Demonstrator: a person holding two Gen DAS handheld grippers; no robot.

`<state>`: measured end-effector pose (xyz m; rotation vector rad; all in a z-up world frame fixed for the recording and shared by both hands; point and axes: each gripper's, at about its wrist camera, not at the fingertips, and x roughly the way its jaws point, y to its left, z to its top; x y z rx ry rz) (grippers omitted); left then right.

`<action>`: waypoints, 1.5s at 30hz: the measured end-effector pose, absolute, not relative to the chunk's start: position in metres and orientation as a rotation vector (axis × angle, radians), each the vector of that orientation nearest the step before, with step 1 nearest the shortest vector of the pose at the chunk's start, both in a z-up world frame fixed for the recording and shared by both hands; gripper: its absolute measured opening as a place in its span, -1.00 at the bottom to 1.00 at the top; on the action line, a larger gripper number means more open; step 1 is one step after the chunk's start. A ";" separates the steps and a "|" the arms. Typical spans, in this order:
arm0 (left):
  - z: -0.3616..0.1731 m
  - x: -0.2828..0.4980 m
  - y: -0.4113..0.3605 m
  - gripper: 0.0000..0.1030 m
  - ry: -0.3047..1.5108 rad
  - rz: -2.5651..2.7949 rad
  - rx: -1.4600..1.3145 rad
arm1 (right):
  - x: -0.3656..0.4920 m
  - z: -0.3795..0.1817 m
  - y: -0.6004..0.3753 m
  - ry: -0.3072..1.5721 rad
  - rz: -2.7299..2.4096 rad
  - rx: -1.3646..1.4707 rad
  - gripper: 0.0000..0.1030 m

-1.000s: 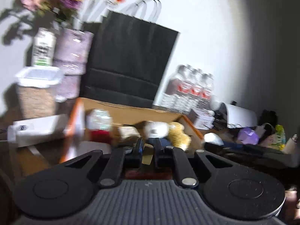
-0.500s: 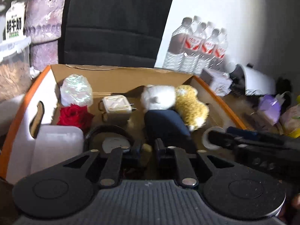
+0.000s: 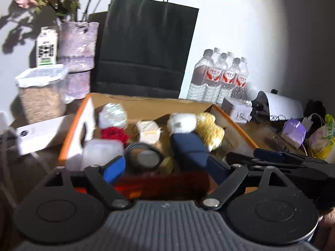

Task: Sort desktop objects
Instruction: 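Carry the block and bowl over the box and open both tools inside it, then withdraw both tools back toward the purple cloth, then grasp the white bottle cap with the left tool while the right tool grasps the clear plastic wrap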

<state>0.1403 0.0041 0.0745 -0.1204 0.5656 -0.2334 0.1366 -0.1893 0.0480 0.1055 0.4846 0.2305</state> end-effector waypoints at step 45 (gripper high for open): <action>0.020 0.000 0.076 0.79 0.590 -0.043 -0.196 | 0.041 0.018 -0.087 0.603 0.521 -0.028 0.03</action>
